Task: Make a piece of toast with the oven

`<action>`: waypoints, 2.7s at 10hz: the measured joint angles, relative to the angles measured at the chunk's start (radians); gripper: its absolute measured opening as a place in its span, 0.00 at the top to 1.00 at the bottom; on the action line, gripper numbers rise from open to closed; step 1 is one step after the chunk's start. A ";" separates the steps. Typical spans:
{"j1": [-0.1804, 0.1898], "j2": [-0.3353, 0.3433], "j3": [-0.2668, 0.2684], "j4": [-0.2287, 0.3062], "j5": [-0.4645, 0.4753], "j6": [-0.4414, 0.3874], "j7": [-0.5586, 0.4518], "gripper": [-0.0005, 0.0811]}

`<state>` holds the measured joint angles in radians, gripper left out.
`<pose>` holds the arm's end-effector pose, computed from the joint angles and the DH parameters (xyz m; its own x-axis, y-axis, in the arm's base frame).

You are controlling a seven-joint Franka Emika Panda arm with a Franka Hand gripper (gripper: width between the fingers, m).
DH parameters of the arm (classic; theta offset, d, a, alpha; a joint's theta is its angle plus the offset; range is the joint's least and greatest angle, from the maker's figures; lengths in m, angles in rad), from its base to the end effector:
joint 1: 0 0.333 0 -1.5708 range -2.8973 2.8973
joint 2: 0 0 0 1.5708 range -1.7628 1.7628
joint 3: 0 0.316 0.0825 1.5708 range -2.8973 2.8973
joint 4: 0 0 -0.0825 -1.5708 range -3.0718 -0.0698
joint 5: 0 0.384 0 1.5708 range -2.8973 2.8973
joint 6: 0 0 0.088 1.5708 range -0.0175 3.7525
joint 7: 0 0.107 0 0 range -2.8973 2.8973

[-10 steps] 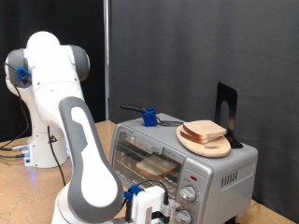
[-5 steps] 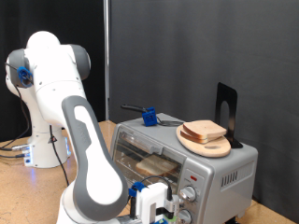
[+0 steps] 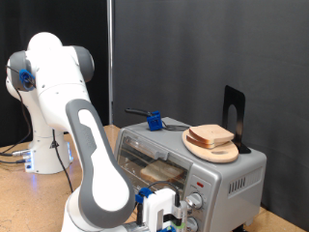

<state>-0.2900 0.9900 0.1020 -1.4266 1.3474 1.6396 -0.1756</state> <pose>0.6813 -0.0431 0.1294 0.7758 -0.1594 -0.6106 -0.6209 -0.0204 -0.7836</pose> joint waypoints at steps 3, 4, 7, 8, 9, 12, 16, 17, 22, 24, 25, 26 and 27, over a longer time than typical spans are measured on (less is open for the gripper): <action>0.002 0.000 0.002 -0.004 0.000 0.009 0.000 0.37; 0.002 0.000 0.002 -0.006 0.000 0.010 0.000 0.37; 0.001 -0.008 0.002 -0.013 0.002 0.006 0.000 0.76; 0.002 -0.015 0.002 -0.021 0.002 0.014 0.001 0.76; 0.002 -0.019 0.003 -0.025 0.002 0.019 0.001 0.88; 0.002 -0.020 0.003 -0.029 0.006 0.021 -0.008 0.88; -0.013 -0.010 0.016 -0.037 0.038 0.002 -0.246 0.88; -0.017 0.000 0.019 -0.027 0.039 -0.013 -0.294 0.88; -0.037 0.109 0.033 0.105 0.033 -0.159 -0.497 0.87; -0.039 0.142 0.035 0.147 0.033 -0.198 -0.511 0.87; -0.039 0.144 0.035 0.150 0.034 -0.201 -0.507 0.87; -0.039 0.144 0.035 0.150 0.036 -0.201 -0.498 0.87; -0.039 0.144 0.035 0.150 0.036 -0.201 -0.492 0.87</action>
<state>-0.3286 1.1338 0.1369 -1.2767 1.3838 1.4390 -0.6678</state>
